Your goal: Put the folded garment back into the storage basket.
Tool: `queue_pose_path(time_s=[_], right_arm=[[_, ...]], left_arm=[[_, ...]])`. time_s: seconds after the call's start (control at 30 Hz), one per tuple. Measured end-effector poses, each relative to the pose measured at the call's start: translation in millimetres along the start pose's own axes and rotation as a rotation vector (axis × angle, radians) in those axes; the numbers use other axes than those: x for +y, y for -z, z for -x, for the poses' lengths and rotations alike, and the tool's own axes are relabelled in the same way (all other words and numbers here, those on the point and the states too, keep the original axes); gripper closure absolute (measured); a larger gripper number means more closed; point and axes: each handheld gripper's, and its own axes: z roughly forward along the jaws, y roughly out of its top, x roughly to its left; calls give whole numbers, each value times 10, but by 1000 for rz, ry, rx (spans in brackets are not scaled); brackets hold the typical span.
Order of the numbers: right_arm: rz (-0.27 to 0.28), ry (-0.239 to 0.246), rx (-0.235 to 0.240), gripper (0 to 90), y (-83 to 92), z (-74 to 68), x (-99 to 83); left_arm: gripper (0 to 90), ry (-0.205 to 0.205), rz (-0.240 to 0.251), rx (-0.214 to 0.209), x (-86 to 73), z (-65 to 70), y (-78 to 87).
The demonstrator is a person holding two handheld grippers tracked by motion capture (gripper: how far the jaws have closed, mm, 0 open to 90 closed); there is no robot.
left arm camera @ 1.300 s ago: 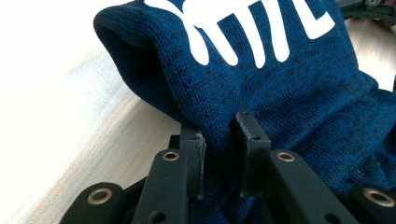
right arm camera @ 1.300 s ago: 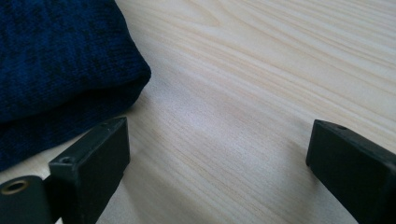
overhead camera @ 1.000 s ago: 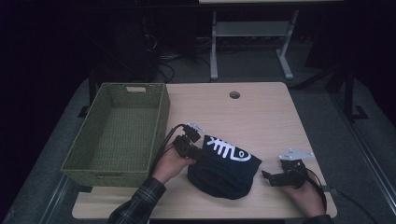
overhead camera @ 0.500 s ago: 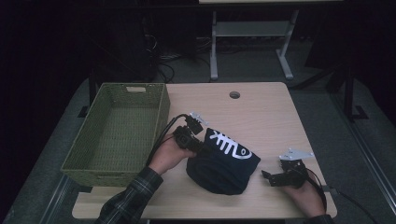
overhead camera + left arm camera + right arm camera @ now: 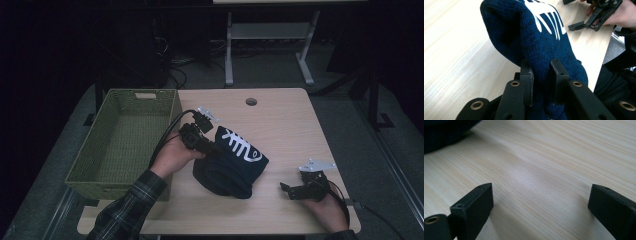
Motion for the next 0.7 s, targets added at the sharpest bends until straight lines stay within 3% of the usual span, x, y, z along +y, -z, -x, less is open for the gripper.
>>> queue_pose_path(time_s=[0.4, 0.7], right_arm=[[0, -1, 0, 57, 0, -1, 0], [0, -1, 0, 57, 1, 0, 0]], left_arm=[[755, 8, 13, 16, 55, -17, 310], [755, 30, 32, 4, 62, -56, 543]])
